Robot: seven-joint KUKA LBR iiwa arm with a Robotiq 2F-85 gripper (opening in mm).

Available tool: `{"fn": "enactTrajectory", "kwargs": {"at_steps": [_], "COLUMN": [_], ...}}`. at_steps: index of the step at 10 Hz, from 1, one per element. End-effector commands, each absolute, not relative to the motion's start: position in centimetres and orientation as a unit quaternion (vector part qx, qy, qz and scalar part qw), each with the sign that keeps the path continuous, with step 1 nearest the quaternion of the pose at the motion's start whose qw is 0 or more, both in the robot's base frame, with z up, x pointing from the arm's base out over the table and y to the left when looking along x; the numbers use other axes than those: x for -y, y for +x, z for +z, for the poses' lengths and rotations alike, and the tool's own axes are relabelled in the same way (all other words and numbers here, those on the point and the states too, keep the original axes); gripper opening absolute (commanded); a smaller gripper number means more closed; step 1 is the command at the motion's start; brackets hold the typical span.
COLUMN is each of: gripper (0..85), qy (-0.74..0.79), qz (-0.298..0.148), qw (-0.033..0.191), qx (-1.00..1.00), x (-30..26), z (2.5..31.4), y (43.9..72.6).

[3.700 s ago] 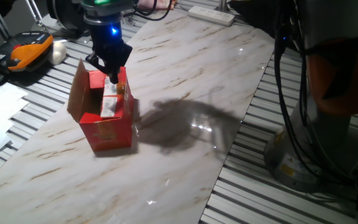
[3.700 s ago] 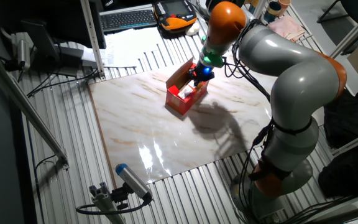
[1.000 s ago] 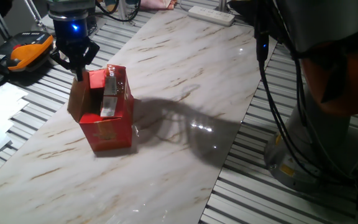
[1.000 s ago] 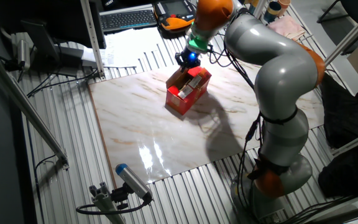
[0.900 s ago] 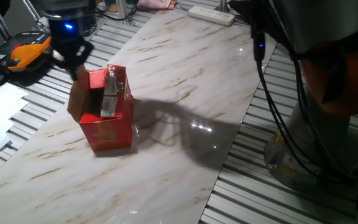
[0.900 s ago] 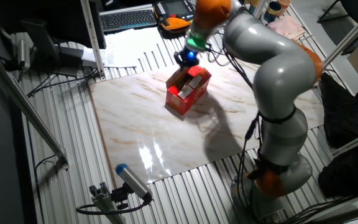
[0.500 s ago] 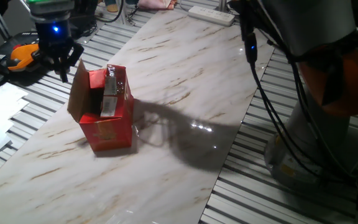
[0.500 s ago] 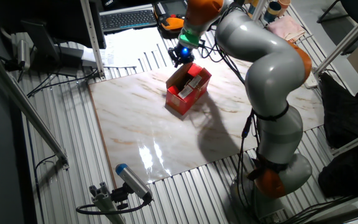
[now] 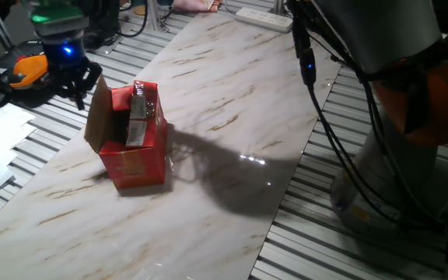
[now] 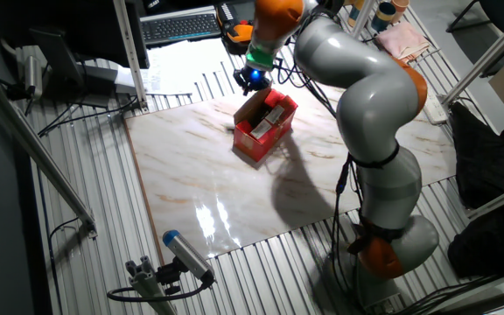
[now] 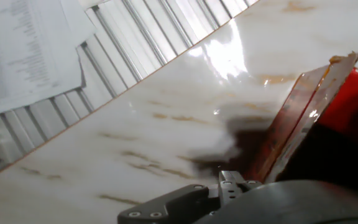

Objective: Cover the box

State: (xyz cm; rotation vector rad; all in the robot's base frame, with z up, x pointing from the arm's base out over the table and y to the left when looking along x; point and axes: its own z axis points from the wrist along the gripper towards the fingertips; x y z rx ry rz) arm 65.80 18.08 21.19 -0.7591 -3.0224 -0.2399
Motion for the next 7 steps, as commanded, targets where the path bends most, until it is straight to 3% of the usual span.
{"fn": "enactTrajectory", "kwargs": {"at_steps": [1,7], "gripper": [0.0,0.0], "qy": [-0.235,-0.181], "qz": [-0.079,-0.056], "qw": [0.009,0.033], "qx": [0.969,0.981], "x": [-17.5,-15.2], "z": [21.0,20.7], "y": [65.4,64.0]}}
